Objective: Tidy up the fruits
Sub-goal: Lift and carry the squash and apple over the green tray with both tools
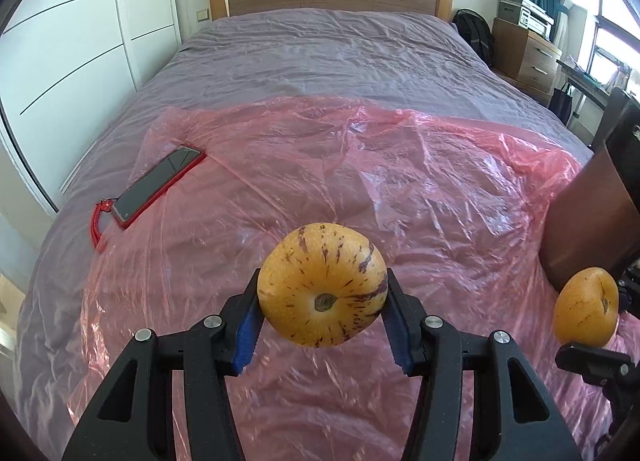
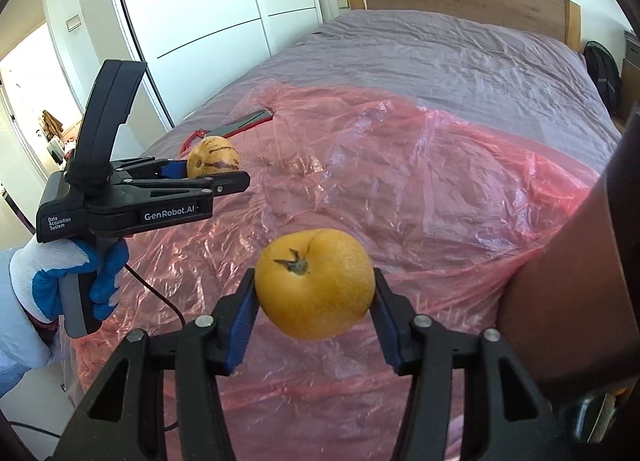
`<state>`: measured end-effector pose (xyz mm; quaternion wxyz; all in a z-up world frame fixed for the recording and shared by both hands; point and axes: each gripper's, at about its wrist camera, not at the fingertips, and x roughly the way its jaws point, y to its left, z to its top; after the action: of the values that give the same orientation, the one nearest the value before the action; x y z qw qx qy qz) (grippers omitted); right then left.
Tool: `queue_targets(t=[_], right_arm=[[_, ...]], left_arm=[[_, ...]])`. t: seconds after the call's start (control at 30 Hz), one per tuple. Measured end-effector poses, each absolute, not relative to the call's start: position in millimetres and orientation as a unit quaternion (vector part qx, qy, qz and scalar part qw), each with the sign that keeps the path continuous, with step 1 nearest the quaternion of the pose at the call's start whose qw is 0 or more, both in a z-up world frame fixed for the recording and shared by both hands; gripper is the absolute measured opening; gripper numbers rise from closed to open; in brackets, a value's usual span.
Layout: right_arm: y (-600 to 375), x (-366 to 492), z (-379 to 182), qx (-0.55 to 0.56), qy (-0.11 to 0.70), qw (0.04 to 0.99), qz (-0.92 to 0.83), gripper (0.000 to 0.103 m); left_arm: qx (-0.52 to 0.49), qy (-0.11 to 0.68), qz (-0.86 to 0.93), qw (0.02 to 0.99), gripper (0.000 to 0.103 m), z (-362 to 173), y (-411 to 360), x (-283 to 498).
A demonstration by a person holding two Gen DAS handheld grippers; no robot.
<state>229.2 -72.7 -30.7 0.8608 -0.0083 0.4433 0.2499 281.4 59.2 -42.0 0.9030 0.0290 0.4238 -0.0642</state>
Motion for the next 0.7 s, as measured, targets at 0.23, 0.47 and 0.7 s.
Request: queue_targets(t=[0.23,0.47,0.7], right_arm=[[-106,174,-6,-0.006,0.44,0.864,0.244,0.061],[-147,131,14,-0.002,0.438,0.871,0.224,0.061],[-195,100,28,0.011,0.426,0.885,0.188,0.061]], left_arm=[[0.033,0.417,-0.117,0.901,0.048,-19,26,218],[0.027,0.416,-0.171,0.893,0.048,-1,-12,162],[0.041,0.414,-0.22,0.883,0.048,15,-59,115]])
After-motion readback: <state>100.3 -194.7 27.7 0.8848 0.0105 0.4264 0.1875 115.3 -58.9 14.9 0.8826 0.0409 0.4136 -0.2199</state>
